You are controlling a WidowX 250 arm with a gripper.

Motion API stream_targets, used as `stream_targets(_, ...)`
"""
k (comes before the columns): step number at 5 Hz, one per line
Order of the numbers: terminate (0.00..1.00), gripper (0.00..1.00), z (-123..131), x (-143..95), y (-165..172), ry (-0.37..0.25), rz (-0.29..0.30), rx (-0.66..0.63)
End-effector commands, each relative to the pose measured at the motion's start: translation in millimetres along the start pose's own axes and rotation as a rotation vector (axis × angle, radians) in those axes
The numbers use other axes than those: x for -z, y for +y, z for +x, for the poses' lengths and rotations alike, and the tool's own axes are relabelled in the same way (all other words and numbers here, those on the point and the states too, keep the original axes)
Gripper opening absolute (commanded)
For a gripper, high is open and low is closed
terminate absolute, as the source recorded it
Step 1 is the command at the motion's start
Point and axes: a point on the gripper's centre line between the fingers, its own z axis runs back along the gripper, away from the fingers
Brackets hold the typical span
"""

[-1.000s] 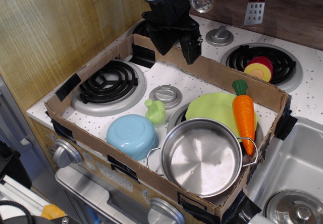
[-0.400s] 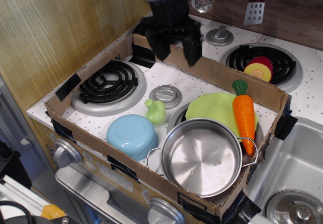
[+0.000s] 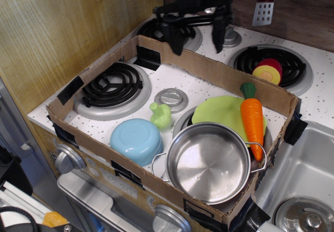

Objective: Take carrot off plate

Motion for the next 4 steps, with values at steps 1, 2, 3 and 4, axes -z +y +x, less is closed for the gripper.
stream_targets(1,0.0,1.0,-17.4,-1.9,-39.8,-0.061,-0.048,-0.115)
stream_targets(2,0.0,1.0,-33.4,7.6,-50.2,-0.104,-0.025,-0.047)
stream_targets(3,0.0,1.0,-45.7,19.0,-53.9,-0.119,-0.02,0.026)
stream_targets(4,0.0,1.0,-51.7,28.4,-56.1,-0.119,-0.029,0.084)
